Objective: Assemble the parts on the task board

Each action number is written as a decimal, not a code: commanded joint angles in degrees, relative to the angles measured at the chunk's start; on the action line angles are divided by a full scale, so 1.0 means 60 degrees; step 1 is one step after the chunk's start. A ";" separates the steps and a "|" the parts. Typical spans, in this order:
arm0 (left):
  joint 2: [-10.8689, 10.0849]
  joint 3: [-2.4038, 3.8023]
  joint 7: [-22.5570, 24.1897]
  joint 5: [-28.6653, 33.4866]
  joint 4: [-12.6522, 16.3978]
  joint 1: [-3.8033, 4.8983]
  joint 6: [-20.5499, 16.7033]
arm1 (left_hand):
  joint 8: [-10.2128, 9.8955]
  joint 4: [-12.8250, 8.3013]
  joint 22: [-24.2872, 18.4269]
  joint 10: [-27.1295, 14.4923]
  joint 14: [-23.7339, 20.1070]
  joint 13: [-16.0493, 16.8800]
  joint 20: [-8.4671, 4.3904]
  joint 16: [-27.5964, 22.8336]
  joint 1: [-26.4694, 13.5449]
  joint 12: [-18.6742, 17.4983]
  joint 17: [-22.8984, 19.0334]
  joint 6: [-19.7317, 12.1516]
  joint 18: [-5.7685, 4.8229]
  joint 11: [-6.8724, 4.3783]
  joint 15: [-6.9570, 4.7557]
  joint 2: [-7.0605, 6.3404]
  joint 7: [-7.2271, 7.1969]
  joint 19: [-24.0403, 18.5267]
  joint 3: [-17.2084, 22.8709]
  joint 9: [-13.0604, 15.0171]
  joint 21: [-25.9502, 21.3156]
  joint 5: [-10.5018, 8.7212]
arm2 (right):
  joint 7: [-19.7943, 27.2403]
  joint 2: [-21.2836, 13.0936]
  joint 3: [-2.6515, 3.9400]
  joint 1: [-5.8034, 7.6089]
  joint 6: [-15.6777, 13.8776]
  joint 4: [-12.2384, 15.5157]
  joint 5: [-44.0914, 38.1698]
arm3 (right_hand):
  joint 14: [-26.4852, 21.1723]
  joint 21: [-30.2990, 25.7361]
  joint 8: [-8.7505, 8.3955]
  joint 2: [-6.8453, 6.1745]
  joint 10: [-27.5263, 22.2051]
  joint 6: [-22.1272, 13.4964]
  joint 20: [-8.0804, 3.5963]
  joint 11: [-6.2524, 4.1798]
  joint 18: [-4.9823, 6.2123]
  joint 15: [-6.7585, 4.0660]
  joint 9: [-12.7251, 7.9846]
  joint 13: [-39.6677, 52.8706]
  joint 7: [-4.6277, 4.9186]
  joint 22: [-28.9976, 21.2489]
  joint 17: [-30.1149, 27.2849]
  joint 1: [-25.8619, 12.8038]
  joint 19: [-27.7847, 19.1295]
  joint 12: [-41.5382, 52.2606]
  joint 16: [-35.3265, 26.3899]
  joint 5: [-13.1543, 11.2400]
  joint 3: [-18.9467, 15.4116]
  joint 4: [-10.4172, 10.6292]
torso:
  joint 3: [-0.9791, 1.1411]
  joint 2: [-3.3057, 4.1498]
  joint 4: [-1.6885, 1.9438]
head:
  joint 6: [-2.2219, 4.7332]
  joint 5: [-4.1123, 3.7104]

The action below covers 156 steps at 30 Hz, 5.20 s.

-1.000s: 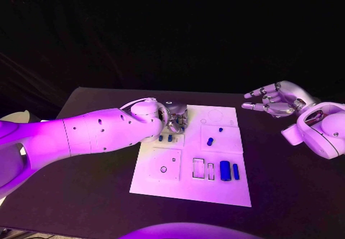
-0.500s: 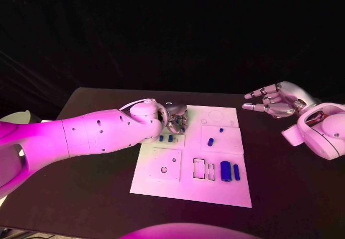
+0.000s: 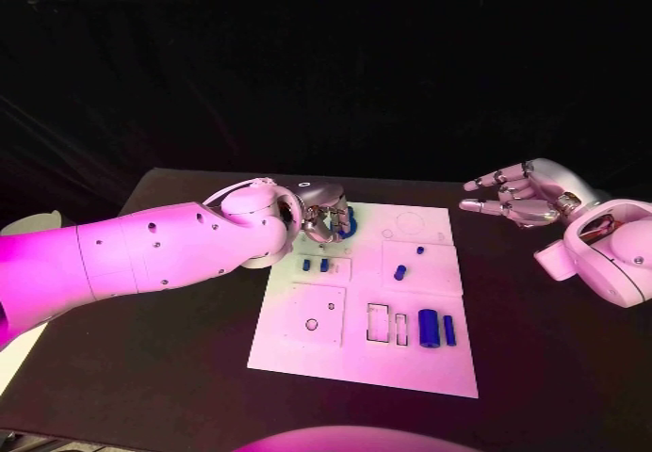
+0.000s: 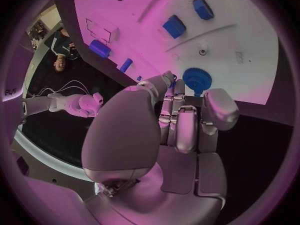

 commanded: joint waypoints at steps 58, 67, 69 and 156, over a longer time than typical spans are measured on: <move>-0.0195 -0.0150 -0.0133 0.0609 -0.0541 -0.0149 0.0864 | -0.0092 -0.0067 0.0037 0.0150 0.0414 0.0010 -0.0080 0.0065 -0.0254 -0.0186 -0.0030 0.0140 -0.0087 -0.0012 -0.0060 -0.0016 -0.0011 0.0169 0.0024 -0.0042 0.0067 -0.0015 | 0.0088 0.0065 0.0001 -0.0032 0.0104 -0.0032 -0.0047 | 0.0886 -0.0042 -0.0003 0.0051 -0.0019 0.0076 0.0005 -0.0031 0.0130 -0.0067 0.0013 0.0018 0.0006 0.0003 0.1998 -0.0018 -0.0032 -0.0025 -0.0049 0.0045 -0.0063 0.0005 | 0.0004 0.0008 -0.0008 | -0.0128 0.0101; -0.0168 -0.0169 -0.0154 0.0599 -0.0536 -0.0173 0.1021 | -0.0099 -0.0081 0.0042 0.0179 0.0411 0.0016 -0.0081 0.0063 -0.0270 -0.0200 -0.0041 0.0158 -0.0086 -0.0020 -0.0064 -0.0019 -0.0020 0.0165 0.0022 -0.0045 0.0068 -0.0034 | 0.0088 0.0057 0.0001 -0.0033 0.0104 -0.0031 -0.0046 | 0.0886 -0.0042 -0.0003 0.0051 -0.0019 0.0076 0.0005 -0.0031 0.0130 -0.0067 0.0013 0.0018 0.0006 0.0003 0.1998 -0.0018 -0.0032 -0.0025 -0.0049 0.0045 -0.0063 0.0005 | 0.0006 0.0001 0.0001 | -0.0148 0.0098; -0.0171 -0.0171 -0.0158 0.0598 -0.0535 -0.0175 0.1029 | -0.0100 -0.0089 0.0049 0.0204 0.0411 0.0023 -0.0082 0.0067 -0.0282 -0.0205 -0.0038 0.0176 -0.0086 -0.0027 -0.0068 -0.0017 -0.0025 0.0164 0.0019 -0.0046 0.0073 -0.0042 | 0.0088 0.0056 0.0001 -0.0033 0.0105 -0.0033 -0.0046 | 0.0886 -0.0042 -0.0003 0.0051 -0.0019 0.0076 0.0005 -0.0031 0.0130 -0.0067 0.0013 0.0018 0.0006 0.0003 0.1998 -0.0018 -0.0032 -0.0025 -0.0049 0.0045 -0.0063 0.0005 | 0.0004 0.0003 0.0001 | -0.0146 0.0100; -0.1430 -0.0289 0.5902 1.5579 -0.0050 -0.0169 -0.0747 | -0.0496 -0.0282 -0.3476 -0.1285 -0.1565 -0.0065 0.0364 -0.2086 -0.0795 -0.0072 -0.4310 -0.0793 0.0701 0.0514 0.0389 0.0244 0.0512 -0.1922 0.0100 -0.0470 -0.4496 0.0626 | -0.2352 0.2117 -0.0092 -0.0956 0.1692 -0.0646 -0.8470 | 0.0583 -0.1524 -0.0060 -0.0630 -0.2213 0.0983 -0.0029 0.0088 0.0520 -0.0102 -0.0119 -1.1256 -0.0120 -0.2239 0.0238 0.1736 -0.0587 -1.0968 -0.1456 -0.0918 0.3304 -0.0030 | 0.0000 0.0011 0.0001 | 0.0151 -0.0610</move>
